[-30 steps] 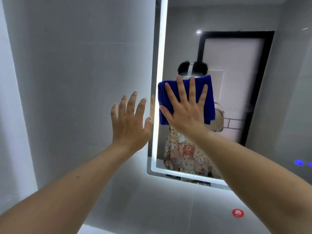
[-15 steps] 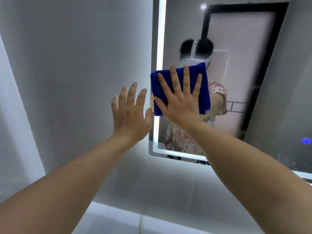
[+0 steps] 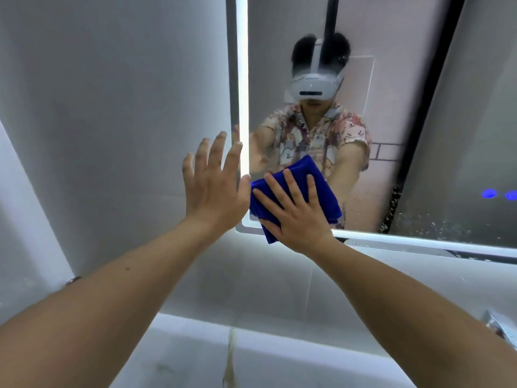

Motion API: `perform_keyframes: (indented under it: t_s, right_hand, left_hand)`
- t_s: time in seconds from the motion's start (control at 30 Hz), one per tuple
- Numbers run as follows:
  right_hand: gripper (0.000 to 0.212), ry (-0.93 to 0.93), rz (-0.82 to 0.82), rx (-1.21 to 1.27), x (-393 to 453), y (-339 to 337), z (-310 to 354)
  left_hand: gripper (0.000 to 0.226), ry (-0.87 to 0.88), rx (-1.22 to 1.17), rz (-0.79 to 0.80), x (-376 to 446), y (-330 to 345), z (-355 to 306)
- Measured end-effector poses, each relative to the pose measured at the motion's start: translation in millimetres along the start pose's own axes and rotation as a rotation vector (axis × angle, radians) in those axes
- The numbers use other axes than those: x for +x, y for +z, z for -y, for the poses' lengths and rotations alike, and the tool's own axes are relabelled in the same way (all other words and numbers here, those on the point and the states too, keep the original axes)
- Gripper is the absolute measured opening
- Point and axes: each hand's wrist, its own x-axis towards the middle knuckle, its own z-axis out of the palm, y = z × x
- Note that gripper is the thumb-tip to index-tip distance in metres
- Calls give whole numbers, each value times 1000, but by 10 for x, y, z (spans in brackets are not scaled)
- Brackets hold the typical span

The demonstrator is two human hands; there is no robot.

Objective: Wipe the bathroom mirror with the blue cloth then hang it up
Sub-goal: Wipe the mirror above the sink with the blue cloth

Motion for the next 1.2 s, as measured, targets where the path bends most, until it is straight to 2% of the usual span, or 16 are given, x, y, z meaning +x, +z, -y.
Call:
perform_keyframes:
  t_s: [0.13, 0.33, 0.73, 1.2]
  right_hand:
    - [72, -53, -18, -5, -90, -45, -209]
    - [71, 66, 1, -36, -474, -239, -721]
    - [70, 155, 40, -77, -1169, -583, -1671]
    - [71, 224, 12, -64, -1630, -621, -2214]
  left_hand:
    - [59, 45, -17, -10, -32, 72, -148]
    - [62, 88, -55, 53, -88, 264, -548]
    - [56, 206, -118, 2, -51, 478, -1670]
    - [59, 198, -99, 9, 36, 425, -2343]
